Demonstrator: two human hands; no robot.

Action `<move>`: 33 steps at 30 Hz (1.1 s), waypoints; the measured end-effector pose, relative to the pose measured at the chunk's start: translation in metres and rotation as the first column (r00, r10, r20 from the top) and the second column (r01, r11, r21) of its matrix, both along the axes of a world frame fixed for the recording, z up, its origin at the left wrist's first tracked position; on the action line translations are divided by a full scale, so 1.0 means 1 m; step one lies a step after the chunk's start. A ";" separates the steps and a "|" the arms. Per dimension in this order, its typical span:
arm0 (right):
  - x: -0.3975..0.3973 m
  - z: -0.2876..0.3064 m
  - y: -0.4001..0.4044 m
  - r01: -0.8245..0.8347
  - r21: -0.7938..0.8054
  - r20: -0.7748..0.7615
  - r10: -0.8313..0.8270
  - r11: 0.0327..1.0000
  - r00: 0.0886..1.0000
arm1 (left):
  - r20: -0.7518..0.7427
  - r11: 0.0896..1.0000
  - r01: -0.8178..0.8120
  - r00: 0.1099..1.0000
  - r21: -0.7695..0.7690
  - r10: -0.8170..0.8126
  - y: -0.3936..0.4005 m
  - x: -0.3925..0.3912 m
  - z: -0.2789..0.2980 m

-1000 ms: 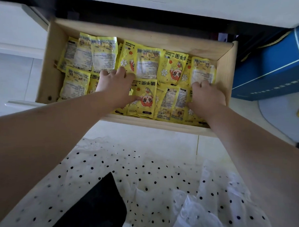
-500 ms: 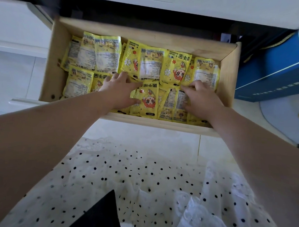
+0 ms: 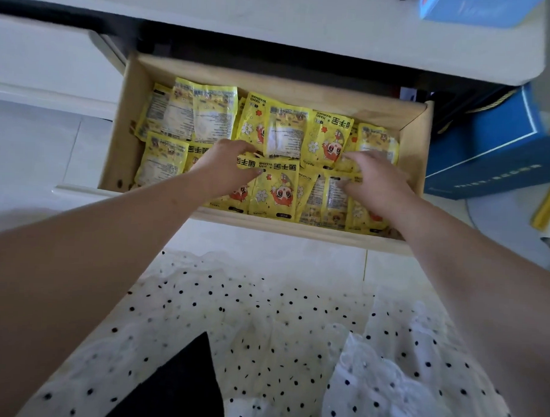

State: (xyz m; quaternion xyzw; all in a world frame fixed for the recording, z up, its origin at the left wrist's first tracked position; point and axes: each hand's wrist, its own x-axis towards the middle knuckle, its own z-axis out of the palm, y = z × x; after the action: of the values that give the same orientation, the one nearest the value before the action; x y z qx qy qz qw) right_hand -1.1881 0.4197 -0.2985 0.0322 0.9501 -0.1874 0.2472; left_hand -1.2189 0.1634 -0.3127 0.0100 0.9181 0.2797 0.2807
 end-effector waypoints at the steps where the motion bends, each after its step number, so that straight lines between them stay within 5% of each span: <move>1: -0.001 0.007 -0.006 0.009 -0.040 0.011 -0.009 0.999 1.000 | 0.034 0.993 -0.085 0.996 0.085 0.082 0.000 0.000 0.005; 5: -0.007 0.045 -0.032 0.083 -0.171 0.042 -0.077 0.982 0.996 | 0.221 0.876 -0.378 0.920 0.298 0.322 -0.004 0.006 0.032; 11: 0.002 0.145 -0.079 0.124 -0.221 0.165 -0.088 0.967 0.982 | 0.346 0.749 -0.586 0.803 0.308 0.486 -0.034 0.037 0.128; 24: 0.027 0.380 -0.183 -0.198 -0.306 0.226 0.273 0.931 0.935 | 0.345 0.431 -0.847 0.523 0.311 0.780 -0.131 0.148 0.387; 33: 0.108 0.462 -0.255 -0.591 -0.382 0.186 0.686 0.710 0.704 | 0.390 -0.022 -0.941 0.119 0.338 0.913 -0.123 0.323 0.468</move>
State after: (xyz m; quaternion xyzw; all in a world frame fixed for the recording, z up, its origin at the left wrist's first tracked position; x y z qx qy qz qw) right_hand -1.0803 0.1649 0.1634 -0.3105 0.8096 -0.2201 0.4469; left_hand -0.8956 0.0402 0.1557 -0.5343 0.5662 0.6268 0.0318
